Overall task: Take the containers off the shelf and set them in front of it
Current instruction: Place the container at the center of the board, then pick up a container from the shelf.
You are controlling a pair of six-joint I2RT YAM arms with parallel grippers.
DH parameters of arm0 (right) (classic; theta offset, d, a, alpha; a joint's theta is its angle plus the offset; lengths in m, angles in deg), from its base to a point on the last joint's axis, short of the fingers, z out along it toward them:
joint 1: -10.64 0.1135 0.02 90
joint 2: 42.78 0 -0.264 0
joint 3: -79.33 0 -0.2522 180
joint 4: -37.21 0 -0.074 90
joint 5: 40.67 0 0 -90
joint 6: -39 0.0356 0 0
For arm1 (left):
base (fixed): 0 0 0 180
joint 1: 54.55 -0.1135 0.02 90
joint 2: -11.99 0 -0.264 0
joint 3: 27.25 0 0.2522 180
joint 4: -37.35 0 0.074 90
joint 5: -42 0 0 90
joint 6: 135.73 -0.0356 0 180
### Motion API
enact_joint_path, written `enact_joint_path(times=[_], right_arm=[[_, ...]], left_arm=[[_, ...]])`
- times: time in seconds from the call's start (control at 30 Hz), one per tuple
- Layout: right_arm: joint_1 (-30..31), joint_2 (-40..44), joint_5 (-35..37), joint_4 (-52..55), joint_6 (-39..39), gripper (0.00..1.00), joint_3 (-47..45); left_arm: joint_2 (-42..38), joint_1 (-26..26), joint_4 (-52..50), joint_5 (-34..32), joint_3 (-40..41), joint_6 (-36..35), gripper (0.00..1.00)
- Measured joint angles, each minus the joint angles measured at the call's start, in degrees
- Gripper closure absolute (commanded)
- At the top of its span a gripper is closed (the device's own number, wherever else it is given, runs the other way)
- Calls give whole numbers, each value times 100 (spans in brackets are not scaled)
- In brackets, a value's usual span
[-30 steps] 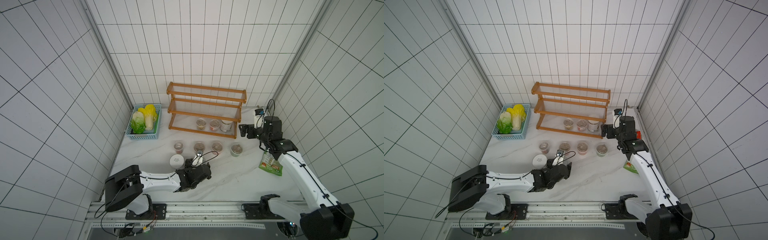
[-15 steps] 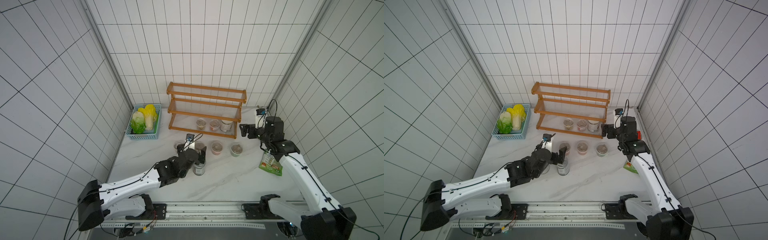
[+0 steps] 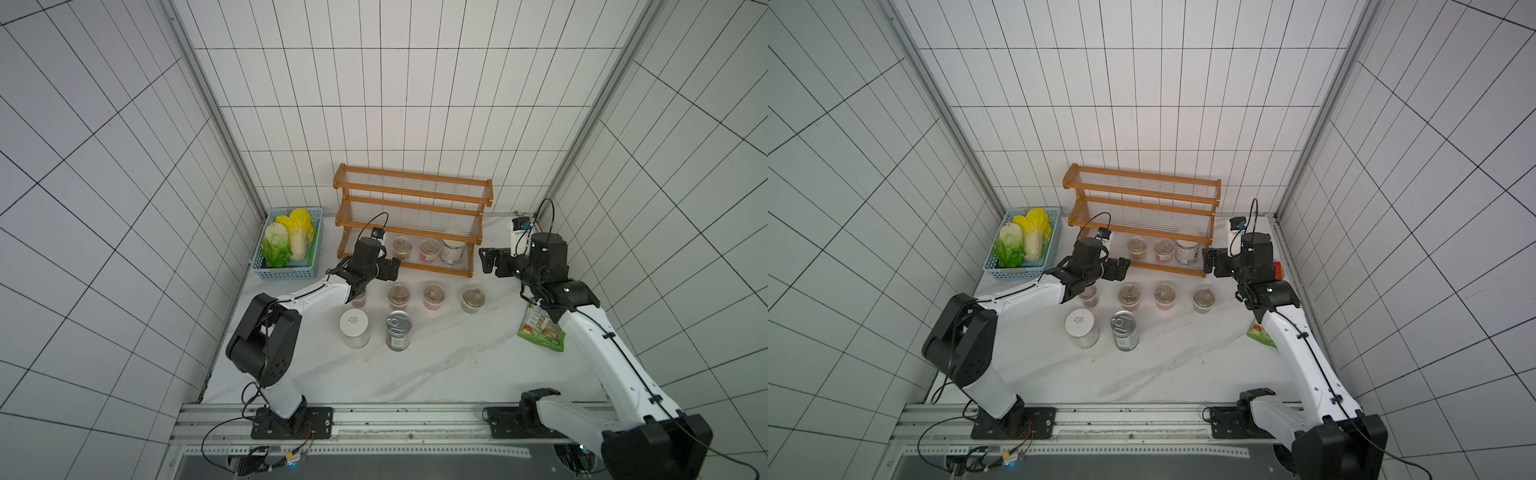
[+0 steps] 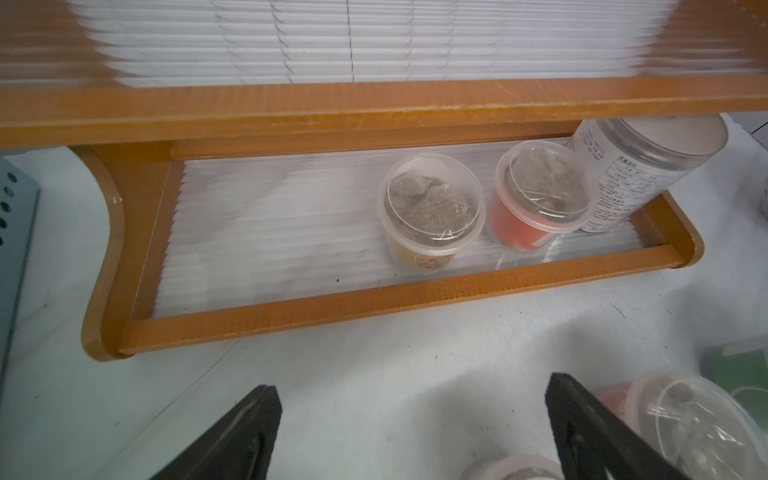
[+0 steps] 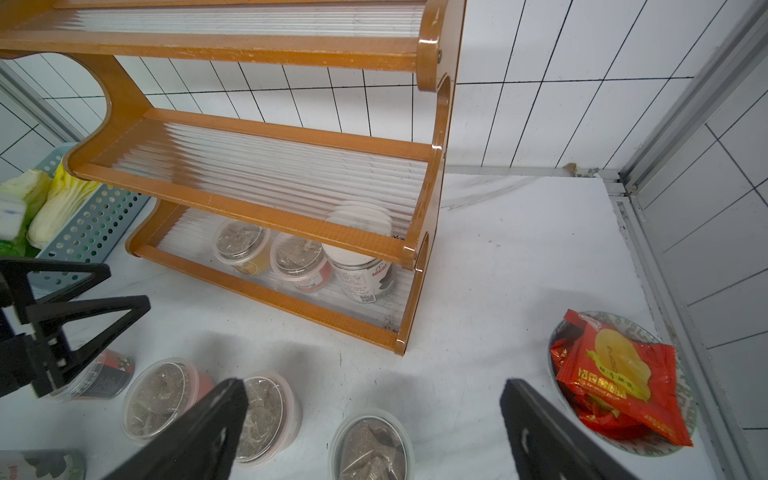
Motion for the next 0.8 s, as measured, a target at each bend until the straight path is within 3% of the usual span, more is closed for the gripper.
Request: enact_joint_path(times=[0.3,0.8], right_arm=[[-4,-50,4,-13,-57,1,0],[-74,-133,-46,-46,-103,1,0]], left_arm=[[1405,-28,678,411,-951,-426,1],[2369,-269,1139,638,-1788,-560,2]])
